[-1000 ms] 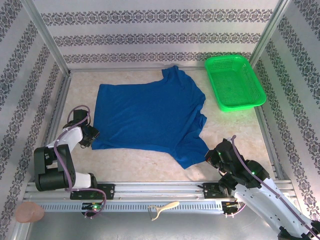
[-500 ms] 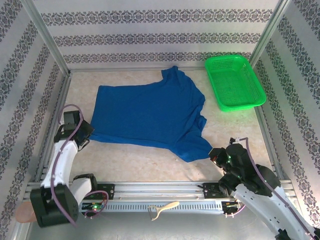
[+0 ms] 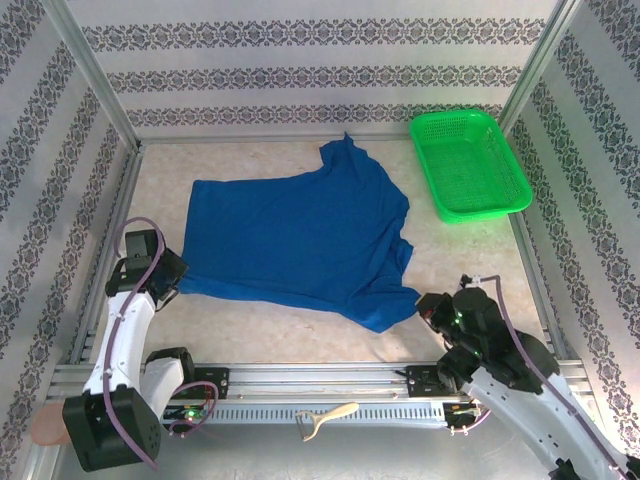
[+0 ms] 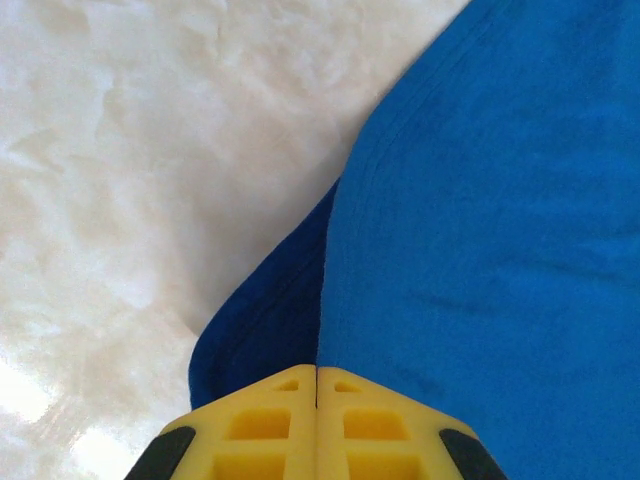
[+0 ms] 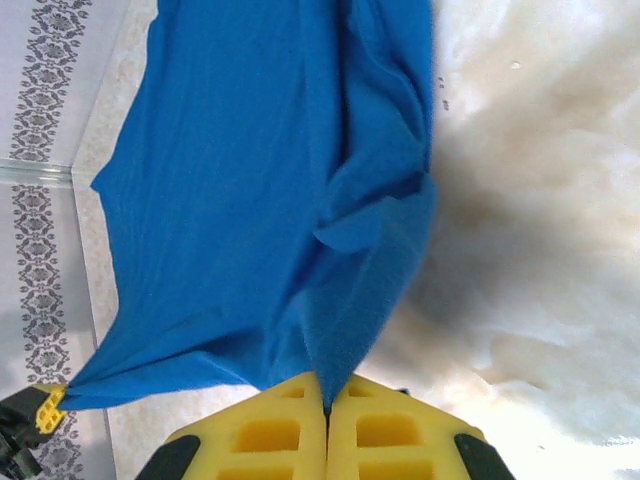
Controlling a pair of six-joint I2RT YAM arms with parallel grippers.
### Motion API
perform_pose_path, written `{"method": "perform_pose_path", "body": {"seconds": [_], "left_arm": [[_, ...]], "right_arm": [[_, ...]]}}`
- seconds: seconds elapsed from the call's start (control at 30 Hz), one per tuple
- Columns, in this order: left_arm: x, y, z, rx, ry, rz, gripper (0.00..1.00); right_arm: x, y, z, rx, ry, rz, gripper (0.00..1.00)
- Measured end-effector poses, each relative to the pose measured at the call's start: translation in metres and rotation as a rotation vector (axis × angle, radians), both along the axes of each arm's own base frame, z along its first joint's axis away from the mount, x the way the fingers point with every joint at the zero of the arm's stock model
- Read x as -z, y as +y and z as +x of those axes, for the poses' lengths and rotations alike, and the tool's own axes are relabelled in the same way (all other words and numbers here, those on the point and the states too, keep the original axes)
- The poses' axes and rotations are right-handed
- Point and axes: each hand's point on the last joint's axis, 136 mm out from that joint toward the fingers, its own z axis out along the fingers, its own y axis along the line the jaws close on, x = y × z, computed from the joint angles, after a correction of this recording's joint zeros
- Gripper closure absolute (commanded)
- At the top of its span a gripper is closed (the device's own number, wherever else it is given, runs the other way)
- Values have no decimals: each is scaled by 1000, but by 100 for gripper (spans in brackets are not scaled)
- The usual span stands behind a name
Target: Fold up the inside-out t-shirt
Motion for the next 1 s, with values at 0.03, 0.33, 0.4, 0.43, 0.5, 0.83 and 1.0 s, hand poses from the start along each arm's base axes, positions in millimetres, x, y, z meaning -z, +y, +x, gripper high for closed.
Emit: {"method": "perform_pose_path", "body": {"seconds": [0.03,0.33,0.4,0.43,0.5,0.83,1.0], "left_arm": [[5,0,1,2,20,-3,100],[22,11,49,37,110,-23,100],[25,14,62,44,110,-25,100],[27,15,68,47,115,-28,100],[34,17,77,51,128,-33,100],[66,20,119,86,159,-74,44],[53,17,142,124,75,-90,23]], "right_arm": [[-1,5,7,0,5,-5,100],[-7,24,101,82,32,-47,100],[-4,20,123,110,37,-44,100],[-1,18,134,121,45,-45,100],[5,15,153,138,60,-45,100],[27,3,238,138,67,-112,54],[3,8,244,52,-15,-183,54]]}}
